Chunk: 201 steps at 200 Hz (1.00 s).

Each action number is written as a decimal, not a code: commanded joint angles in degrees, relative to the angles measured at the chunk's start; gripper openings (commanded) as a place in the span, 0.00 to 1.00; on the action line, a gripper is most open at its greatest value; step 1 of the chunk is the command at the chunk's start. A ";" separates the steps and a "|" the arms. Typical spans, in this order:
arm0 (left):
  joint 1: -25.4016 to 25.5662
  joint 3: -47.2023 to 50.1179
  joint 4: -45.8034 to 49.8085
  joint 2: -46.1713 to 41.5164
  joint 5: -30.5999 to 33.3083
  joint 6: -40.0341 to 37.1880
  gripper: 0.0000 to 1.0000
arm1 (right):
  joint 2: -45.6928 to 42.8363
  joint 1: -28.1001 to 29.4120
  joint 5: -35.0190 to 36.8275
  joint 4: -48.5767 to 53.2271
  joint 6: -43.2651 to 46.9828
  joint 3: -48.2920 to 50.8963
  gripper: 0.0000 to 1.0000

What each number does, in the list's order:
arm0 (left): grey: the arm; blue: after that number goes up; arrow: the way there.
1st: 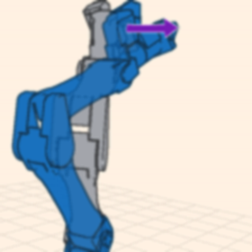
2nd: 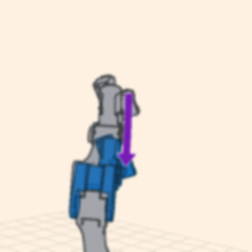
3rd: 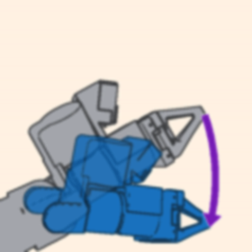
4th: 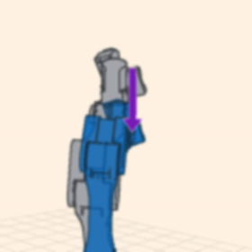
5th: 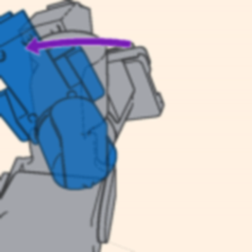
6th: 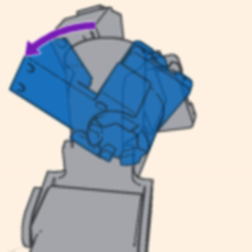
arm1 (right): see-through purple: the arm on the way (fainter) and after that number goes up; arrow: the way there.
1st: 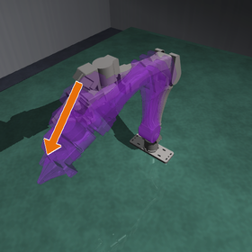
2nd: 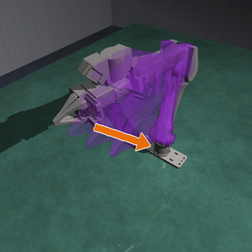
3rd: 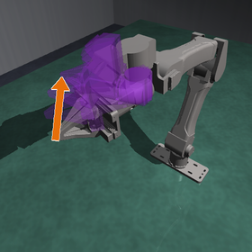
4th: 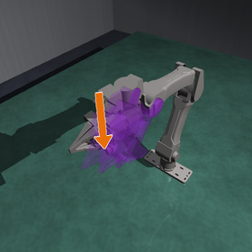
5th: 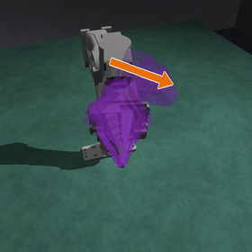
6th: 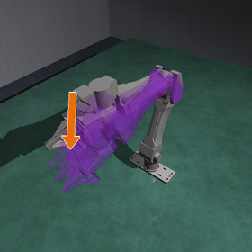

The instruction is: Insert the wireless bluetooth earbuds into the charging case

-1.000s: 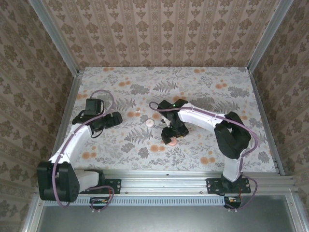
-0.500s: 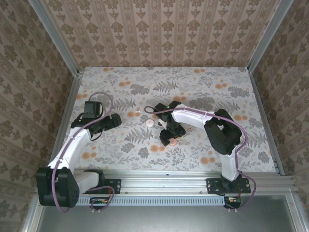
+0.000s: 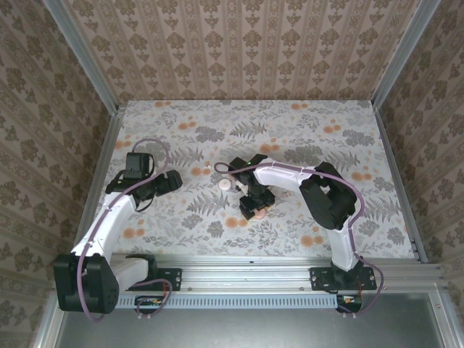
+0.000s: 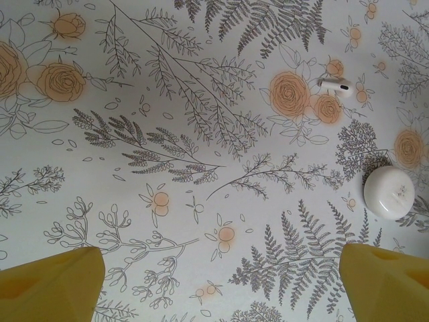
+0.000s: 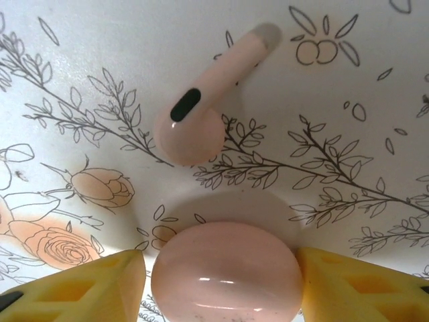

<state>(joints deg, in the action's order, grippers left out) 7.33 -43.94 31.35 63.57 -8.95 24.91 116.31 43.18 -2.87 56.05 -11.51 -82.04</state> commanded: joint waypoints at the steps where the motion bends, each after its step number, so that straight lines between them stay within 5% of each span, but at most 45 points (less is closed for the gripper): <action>1: -0.39 0.34 1.61 -1.10 0.53 0.89 0.92 | 0.44 0.49 2.38 -0.06 0.30 0.09 0.54; 69: 0.99 2.85 -7.05 -6.24 -4.04 -2.97 0.87 | -13.06 -1.43 1.81 -7.69 -8.99 6.67 0.48; 125: 10.17 9.32 -26.78 -12.06 -6.60 -12.40 0.82 | -31.34 -8.28 -9.59 -34.56 -29.78 23.58 0.48; 201: 21.29 17.13 -39.61 -18.38 -8.66 -26.26 0.75 | -36.17 -12.11 -14.03 -61.49 -50.24 34.26 0.47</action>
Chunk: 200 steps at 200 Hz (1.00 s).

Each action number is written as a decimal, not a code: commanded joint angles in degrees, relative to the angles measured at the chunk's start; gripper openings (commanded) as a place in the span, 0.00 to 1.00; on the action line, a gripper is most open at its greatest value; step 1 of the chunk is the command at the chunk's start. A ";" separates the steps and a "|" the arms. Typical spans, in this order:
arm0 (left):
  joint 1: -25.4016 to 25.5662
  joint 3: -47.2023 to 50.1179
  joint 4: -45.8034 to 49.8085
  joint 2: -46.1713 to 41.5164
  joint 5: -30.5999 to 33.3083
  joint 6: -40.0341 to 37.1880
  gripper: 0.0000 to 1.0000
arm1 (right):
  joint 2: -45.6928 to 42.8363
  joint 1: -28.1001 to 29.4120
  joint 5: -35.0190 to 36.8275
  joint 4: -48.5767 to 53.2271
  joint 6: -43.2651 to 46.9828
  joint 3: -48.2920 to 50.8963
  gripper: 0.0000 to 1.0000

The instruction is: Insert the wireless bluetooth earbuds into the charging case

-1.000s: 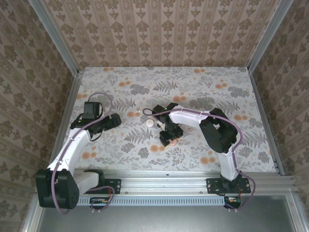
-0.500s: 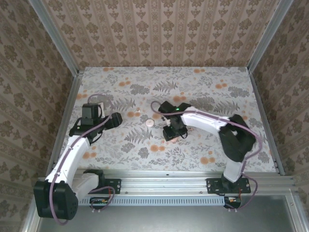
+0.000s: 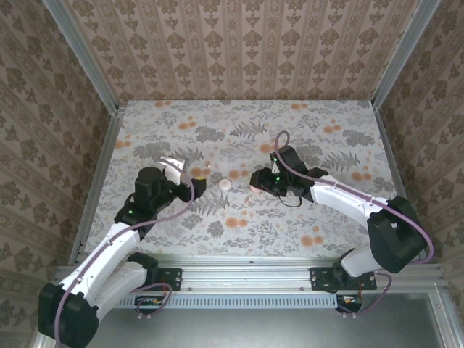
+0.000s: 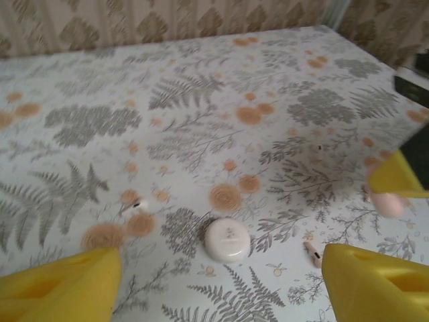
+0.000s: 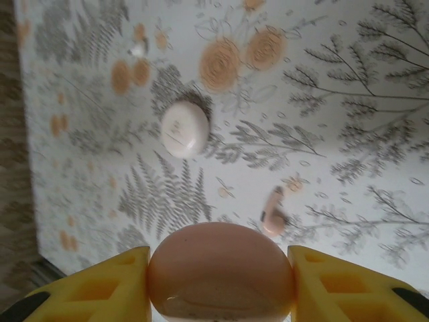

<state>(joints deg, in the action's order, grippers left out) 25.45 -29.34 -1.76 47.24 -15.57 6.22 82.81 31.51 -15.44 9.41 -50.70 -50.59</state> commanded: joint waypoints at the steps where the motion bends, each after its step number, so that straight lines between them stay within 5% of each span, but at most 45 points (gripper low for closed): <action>1: 3.27 2.66 -6.63 -2.10 -2.06 -7.73 0.75 | -2.65 -0.42 -1.36 -15.21 -11.42 2.88 0.47; 75: 9.39 5.79 -15.40 0.00 -3.27 -14.99 0.73 | -2.65 2.25 0.41 -30.99 -18.58 4.76 0.47; 200: 11.53 6.22 -28.70 4.76 0.34 -12.00 0.72 | -1.73 11.53 0.66 -46.16 -17.07 5.33 0.47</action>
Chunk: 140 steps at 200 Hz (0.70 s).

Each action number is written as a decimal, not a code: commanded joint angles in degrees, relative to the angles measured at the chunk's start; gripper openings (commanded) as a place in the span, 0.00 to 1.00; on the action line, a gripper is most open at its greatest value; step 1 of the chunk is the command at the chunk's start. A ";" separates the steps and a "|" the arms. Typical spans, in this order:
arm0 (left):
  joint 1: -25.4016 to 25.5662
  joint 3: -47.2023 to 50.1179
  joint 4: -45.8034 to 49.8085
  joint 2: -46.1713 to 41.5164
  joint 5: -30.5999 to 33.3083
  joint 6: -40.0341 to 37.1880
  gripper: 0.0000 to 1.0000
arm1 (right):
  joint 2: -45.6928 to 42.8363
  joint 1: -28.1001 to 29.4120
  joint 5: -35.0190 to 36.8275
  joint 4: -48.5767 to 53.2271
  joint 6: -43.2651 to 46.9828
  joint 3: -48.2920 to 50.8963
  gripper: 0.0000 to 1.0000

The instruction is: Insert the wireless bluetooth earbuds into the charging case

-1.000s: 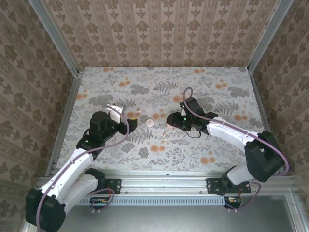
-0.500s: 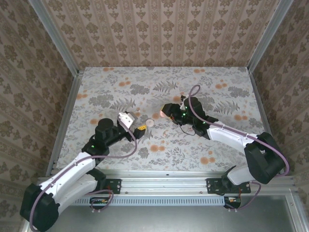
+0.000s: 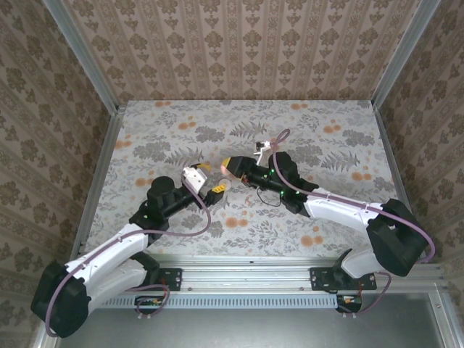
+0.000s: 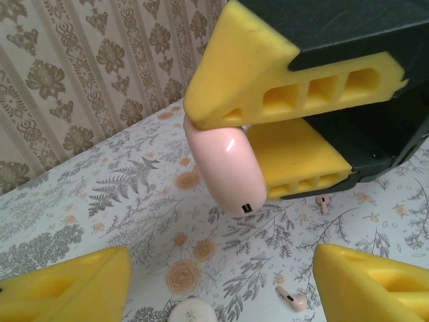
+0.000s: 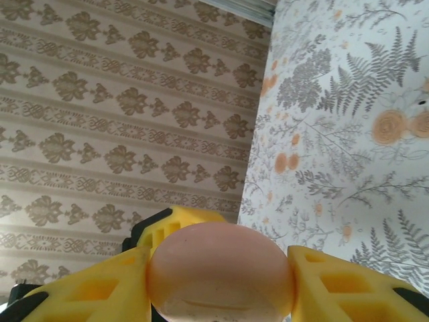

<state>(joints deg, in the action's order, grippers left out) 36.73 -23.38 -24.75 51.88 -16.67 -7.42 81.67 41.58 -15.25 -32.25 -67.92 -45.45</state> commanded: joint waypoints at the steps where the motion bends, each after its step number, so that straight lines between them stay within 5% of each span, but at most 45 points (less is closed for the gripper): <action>1: 0.26 0.30 -5.82 0.14 1.49 1.72 0.72 | -0.57 1.51 0.47 -4.54 0.20 0.19 0.47; 88: 0.27 0.11 -9.78 -0.33 1.60 5.38 0.50 | 1.27 3.84 0.56 -5.53 0.06 -0.78 0.47; 140: 0.27 -0.77 -10.01 -0.56 0.16 6.76 0.48 | 0.93 4.19 0.83 -5.54 0.38 -0.42 0.47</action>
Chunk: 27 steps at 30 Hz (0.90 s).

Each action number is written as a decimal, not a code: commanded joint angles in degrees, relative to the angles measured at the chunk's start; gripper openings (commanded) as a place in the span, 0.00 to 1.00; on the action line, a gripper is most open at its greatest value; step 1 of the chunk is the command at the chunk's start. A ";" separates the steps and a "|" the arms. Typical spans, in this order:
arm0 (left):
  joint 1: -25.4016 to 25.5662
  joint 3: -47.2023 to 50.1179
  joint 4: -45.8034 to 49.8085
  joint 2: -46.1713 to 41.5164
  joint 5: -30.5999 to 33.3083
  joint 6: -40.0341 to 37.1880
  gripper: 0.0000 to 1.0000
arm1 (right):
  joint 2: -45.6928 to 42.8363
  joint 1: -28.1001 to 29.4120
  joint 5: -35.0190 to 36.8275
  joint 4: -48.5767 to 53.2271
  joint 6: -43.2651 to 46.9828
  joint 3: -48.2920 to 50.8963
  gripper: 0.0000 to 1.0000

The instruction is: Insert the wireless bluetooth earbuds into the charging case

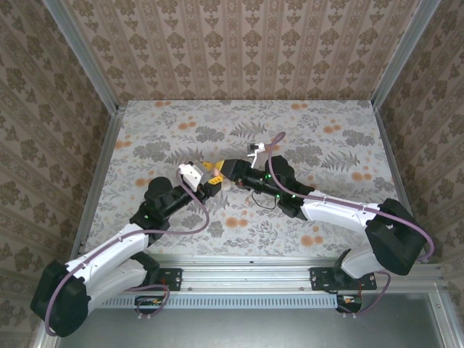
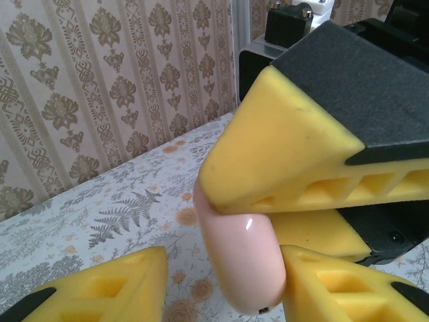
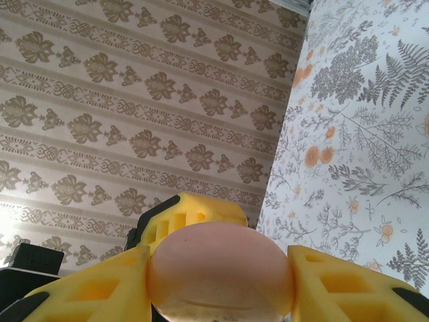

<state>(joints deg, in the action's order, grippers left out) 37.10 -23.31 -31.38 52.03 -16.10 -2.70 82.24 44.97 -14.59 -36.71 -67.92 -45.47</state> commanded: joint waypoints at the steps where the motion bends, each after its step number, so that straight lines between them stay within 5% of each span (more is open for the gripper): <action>1: -0.14 -0.85 -3.41 -0.71 -0.42 2.15 0.48 | 0.32 0.81 0.18 -1.08 0.40 -0.40 0.47; 5: -0.10 -1.21 -3.73 -0.78 -0.51 3.24 0.48 | 0.09 0.84 0.18 -0.56 0.68 -0.38 0.47; 12: -0.14 -1.86 -3.15 -1.10 -1.25 4.70 0.29 | -0.55 1.15 0.33 0.40 2.01 -0.45 0.48; 15: -0.11 -2.95 -1.02 -0.97 -2.63 4.73 0.20 | -2.05 1.09 1.35 2.26 4.66 0.01 0.59; 23: -2.33 -2.25 -2.77 -0.92 -9.71 8.58 0.16 | -19.34 -3.77 2.15 19.52 32.91 3.33 0.70; 27: -2.73 -2.71 -3.37 -0.45 -14.61 8.98 0.15 | -25.12 -9.07 -8.89 25.17 50.66 4.17 0.68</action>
<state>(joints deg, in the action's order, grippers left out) 34.76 -24.03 -31.83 52.01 -24.58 4.49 60.14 38.89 -15.59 -19.20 -36.56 -42.54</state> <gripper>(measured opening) 0.195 0.682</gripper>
